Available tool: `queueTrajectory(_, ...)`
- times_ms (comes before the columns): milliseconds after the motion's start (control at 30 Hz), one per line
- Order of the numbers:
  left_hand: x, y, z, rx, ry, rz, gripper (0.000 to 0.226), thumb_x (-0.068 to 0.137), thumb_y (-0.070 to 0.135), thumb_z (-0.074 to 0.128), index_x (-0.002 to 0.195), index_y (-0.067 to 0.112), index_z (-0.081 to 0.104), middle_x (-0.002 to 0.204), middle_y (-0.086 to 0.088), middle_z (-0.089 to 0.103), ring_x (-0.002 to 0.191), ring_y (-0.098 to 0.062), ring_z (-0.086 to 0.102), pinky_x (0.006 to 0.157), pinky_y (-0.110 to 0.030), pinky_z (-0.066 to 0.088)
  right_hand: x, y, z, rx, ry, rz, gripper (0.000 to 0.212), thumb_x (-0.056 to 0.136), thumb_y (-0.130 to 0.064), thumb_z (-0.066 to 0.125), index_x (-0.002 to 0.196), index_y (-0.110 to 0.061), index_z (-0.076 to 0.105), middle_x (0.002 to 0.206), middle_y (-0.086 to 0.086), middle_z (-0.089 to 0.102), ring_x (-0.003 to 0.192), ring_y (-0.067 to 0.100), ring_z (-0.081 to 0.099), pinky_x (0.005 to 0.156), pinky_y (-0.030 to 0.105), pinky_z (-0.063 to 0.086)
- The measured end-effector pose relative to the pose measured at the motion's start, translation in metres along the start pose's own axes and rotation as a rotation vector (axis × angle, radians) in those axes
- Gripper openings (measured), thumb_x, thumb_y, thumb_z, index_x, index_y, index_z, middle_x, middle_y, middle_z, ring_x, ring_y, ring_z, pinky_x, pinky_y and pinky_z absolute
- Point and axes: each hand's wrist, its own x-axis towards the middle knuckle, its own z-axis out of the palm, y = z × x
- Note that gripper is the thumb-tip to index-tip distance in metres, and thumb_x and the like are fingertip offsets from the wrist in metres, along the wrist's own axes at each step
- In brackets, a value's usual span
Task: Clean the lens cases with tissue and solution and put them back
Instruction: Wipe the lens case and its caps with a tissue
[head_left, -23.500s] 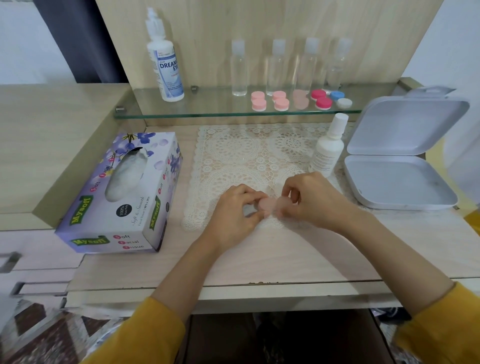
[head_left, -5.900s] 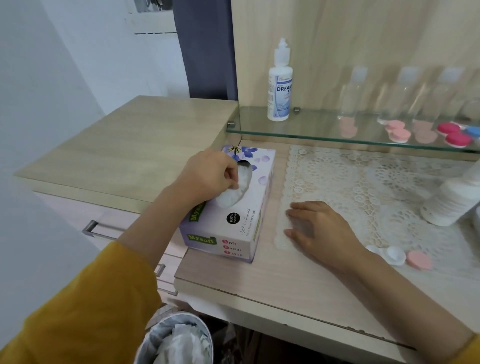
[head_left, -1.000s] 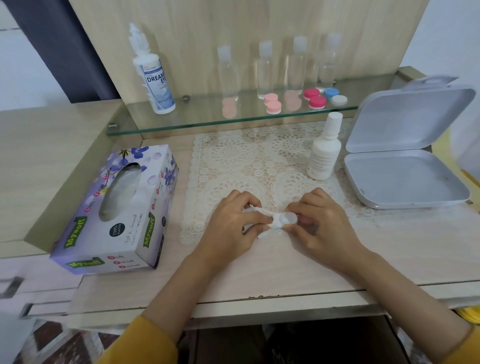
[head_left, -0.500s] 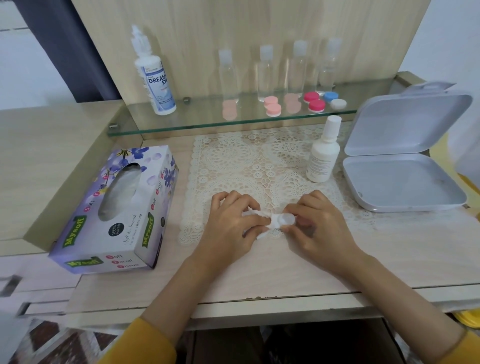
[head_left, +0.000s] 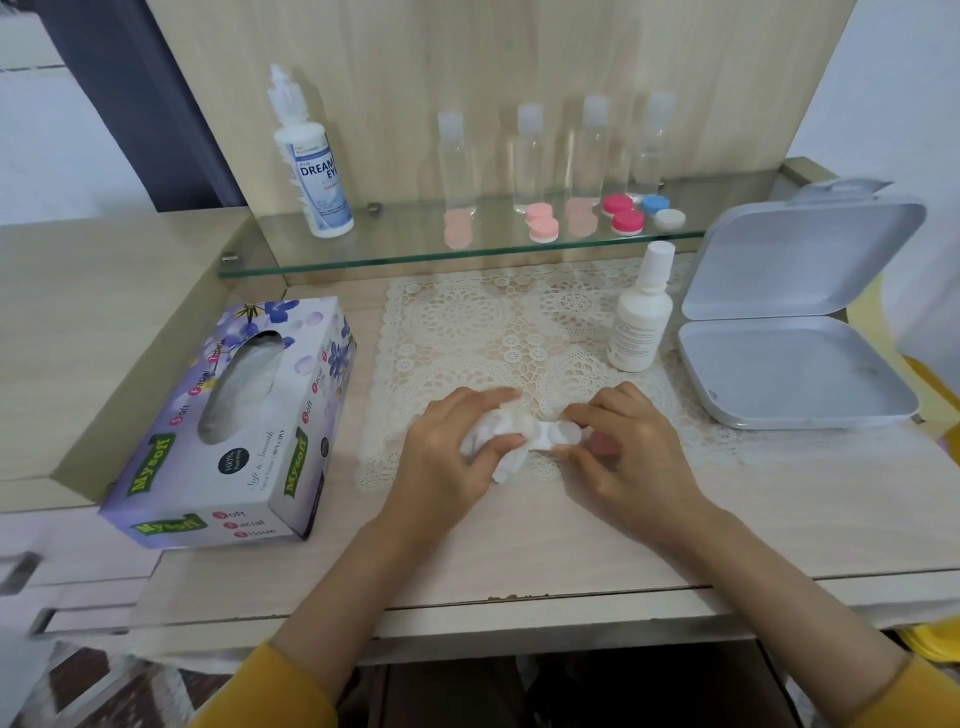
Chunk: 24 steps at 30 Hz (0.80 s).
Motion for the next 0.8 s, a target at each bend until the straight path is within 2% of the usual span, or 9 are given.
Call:
queueTrajectory(100,0.001,0.011,-0.004,-0.253,-0.019,-0.21,0.017,0.069,0.031,0.067,0.083,0.02,0.069,0.08,0.017,0.064,0.079,0.002,0.06,0.072,-0.007,0.041,0.003,-0.002,-0.003,0.002,0.038,0.006,0.018,0.071,-0.021,0.064,0.083,-0.009,0.068,0.073,-0.008,0.049,0.073,0.012,0.041,0.062,0.027,0.037)
queueTrajectory(200,0.004,0.018,-0.006,-0.401,-0.107,-0.389,0.013,0.066,0.017,0.077,0.07,0.026,0.069,0.102,0.011,0.062,0.095,0.002,0.058,0.08,-0.01,0.043,0.005,-0.003,-0.008,0.016,0.05,-0.017,0.028,0.074,-0.027,0.052,0.086,-0.008,0.069,0.075,-0.008,0.047,0.074,0.015,0.045,0.063,0.029,0.039)
queueTrajectory(267,0.008,0.021,-0.008,-0.515,-0.185,-0.543,0.016,0.072,0.003,0.073,0.073,0.019,0.069,0.118,0.006,0.058,0.106,-0.004,0.057,0.083,-0.021,0.05,0.005,-0.005,-0.008,0.017,0.043,-0.015,0.03,0.074,-0.028,0.051,0.087,-0.009,0.069,0.075,-0.009,0.047,0.074,0.014,0.044,0.067,0.025,0.037)
queueTrajectory(333,0.011,0.024,-0.011,-0.626,-0.254,-0.65,0.015,0.076,-0.001,0.067,0.075,0.014,0.07,0.116,-0.003,0.064,0.1,-0.019,0.063,0.078,-0.04,0.053,0.004,-0.008,-0.007,0.034,0.042,0.001,0.031,0.074,-0.029,0.051,0.089,-0.01,0.07,0.075,-0.012,0.046,0.074,0.008,0.041,0.067,0.016,0.032)
queueTrajectory(433,0.013,0.028,-0.015,-0.623,-0.264,-0.687,0.011,0.077,0.008,0.067,0.079,0.018,0.071,0.087,-0.011,0.072,0.077,-0.028,0.066,0.059,-0.036,0.054,0.003,-0.012,-0.01,0.169,0.04,0.028,0.032,0.074,-0.032,0.054,0.097,-0.018,0.071,0.079,-0.012,0.057,0.078,0.006,0.047,0.074,0.012,0.036)
queueTrajectory(500,0.012,0.031,-0.016,-0.604,-0.237,-0.706,0.013,0.074,0.016,0.068,0.086,0.014,0.07,0.08,-0.012,0.071,0.07,-0.024,0.066,0.057,-0.034,0.052,0.002,-0.014,-0.015,0.333,0.04,0.068,0.029,0.075,-0.037,0.056,0.097,-0.024,0.071,0.09,-0.007,0.067,0.088,0.007,0.056,0.079,0.022,0.043)
queueTrajectory(567,0.011,0.033,-0.017,-0.61,-0.22,-0.725,0.018,0.071,0.021,0.068,0.087,0.015,0.07,0.078,-0.009,0.072,0.067,-0.02,0.065,0.057,-0.033,0.052,0.002,-0.016,-0.017,0.443,0.03,0.12,0.027,0.072,-0.042,0.06,0.091,-0.027,0.071,0.099,-0.007,0.068,0.094,0.01,0.06,0.084,0.027,0.045)
queueTrajectory(667,0.009,0.037,-0.017,-0.621,-0.224,-0.73,0.026,0.063,0.028,0.068,0.087,0.018,0.071,0.077,-0.006,0.072,0.067,-0.019,0.066,0.058,-0.035,0.053,0.001,-0.018,-0.014,0.486,0.023,0.171,0.024,0.063,-0.046,0.066,0.078,-0.028,0.072,0.101,-0.012,0.066,0.094,0.01,0.061,0.085,0.022,0.044)
queueTrajectory(800,0.008,0.038,-0.017,-0.635,-0.233,-0.723,0.031,0.063,0.027,0.069,0.091,0.014,0.071,0.087,-0.005,0.073,0.078,-0.02,0.069,0.062,-0.039,0.056,0.0,-0.021,-0.013,0.475,0.067,0.155,0.014,0.064,-0.041,0.066,0.069,-0.029,0.067,0.099,-0.015,0.066,0.095,0.006,0.059,0.087,0.016,0.04)
